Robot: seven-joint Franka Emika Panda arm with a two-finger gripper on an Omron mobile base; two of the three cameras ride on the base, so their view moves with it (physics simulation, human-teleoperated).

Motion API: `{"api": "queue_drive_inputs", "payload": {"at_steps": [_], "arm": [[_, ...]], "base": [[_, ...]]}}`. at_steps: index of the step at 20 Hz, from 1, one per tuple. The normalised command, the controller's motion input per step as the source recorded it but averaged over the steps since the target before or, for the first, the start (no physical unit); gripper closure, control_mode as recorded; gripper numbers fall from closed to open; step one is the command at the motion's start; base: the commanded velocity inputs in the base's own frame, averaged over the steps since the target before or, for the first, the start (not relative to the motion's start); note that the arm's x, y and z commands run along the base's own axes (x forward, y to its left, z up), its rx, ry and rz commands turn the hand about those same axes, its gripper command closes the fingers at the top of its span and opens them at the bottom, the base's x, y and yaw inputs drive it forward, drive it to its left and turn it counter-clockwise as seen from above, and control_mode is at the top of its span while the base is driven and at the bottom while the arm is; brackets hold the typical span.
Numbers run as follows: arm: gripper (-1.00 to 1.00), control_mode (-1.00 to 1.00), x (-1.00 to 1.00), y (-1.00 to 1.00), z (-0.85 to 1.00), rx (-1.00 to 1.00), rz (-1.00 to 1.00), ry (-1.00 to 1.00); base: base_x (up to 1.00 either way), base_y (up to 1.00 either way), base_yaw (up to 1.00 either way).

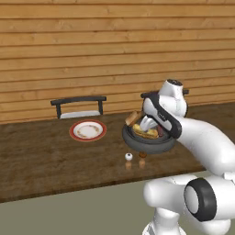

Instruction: Place one bun and one sausage from the bowl on each plate.

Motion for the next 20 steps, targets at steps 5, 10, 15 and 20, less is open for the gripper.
{"api": "queue_drive_inputs", "payload": {"at_steps": [5,10,15,20], "arm": [[-1.00,-1.00,0.42,0.00,-0.18,0.00,0.03,0.03],[-1.00,-1.00,0.47,0.00,-0.36,-0.02,0.03,0.04],[-1.00,-1.00,0.41,-0.01,-0.33,-0.03,0.00,0.01],[-1.00,-1.00,0.32,-0.02,-0.51,-0.05,0.00,0.00]], "base": [[0.00,0.00,0.00],[0.00,0.00,0.00],[0.00,0.00,0.00],[0.00,0.00,0.00]]}}
